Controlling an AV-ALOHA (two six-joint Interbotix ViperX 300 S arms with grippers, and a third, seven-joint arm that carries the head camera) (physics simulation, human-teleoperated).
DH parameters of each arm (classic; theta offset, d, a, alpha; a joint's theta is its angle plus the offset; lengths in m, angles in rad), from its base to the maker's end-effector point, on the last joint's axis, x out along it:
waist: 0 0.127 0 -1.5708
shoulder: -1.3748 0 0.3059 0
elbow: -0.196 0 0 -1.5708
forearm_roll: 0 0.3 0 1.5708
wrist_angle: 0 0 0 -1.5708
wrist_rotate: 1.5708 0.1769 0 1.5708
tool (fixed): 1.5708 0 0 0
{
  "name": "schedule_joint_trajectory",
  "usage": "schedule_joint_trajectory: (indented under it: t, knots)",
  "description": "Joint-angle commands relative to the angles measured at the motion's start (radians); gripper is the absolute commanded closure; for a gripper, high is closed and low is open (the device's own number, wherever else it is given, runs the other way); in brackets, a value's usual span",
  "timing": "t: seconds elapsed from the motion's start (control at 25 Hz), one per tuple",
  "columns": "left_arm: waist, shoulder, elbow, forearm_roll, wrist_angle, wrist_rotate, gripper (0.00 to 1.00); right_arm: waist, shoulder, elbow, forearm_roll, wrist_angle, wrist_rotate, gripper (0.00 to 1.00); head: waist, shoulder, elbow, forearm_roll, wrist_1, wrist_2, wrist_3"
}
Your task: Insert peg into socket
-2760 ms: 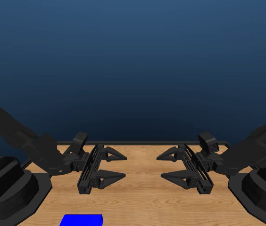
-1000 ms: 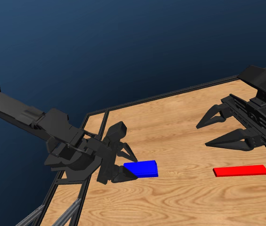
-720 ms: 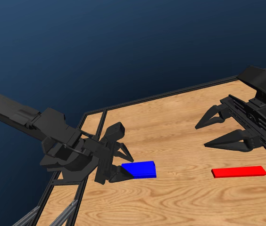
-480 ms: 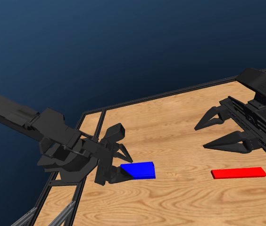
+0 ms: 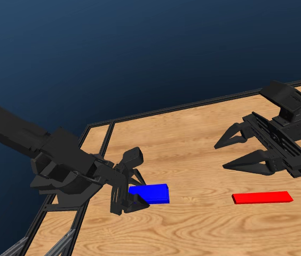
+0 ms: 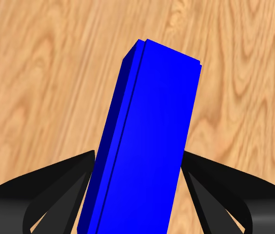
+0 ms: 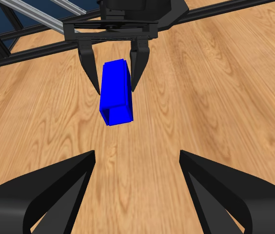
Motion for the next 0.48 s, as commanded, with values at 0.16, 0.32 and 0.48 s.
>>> schedule_joint_trajectory:
  t: [0.16,0.32,0.48]
  knots:
    - [-0.045,0.067,-0.001,-0.049,-0.133,0.019,1.0,0.019,-0.03,0.003,0.004,0.022,0.013,0.0,-0.014,-0.003,-0.012,-0.01,-0.019,-0.029,-0.043]
    - [-0.044,0.068,0.007,-0.066,-0.152,0.041,1.0,0.051,-0.064,0.027,0.018,0.15,0.017,0.0,-0.038,-0.013,-0.004,-0.024,-0.017,-0.048,-0.127]
    - [-0.037,0.079,-0.012,-0.073,-0.181,0.061,1.0,0.09,-0.09,0.044,0.028,0.331,0.056,0.0,-0.079,-0.028,0.001,-0.048,0.001,-0.099,-0.217]
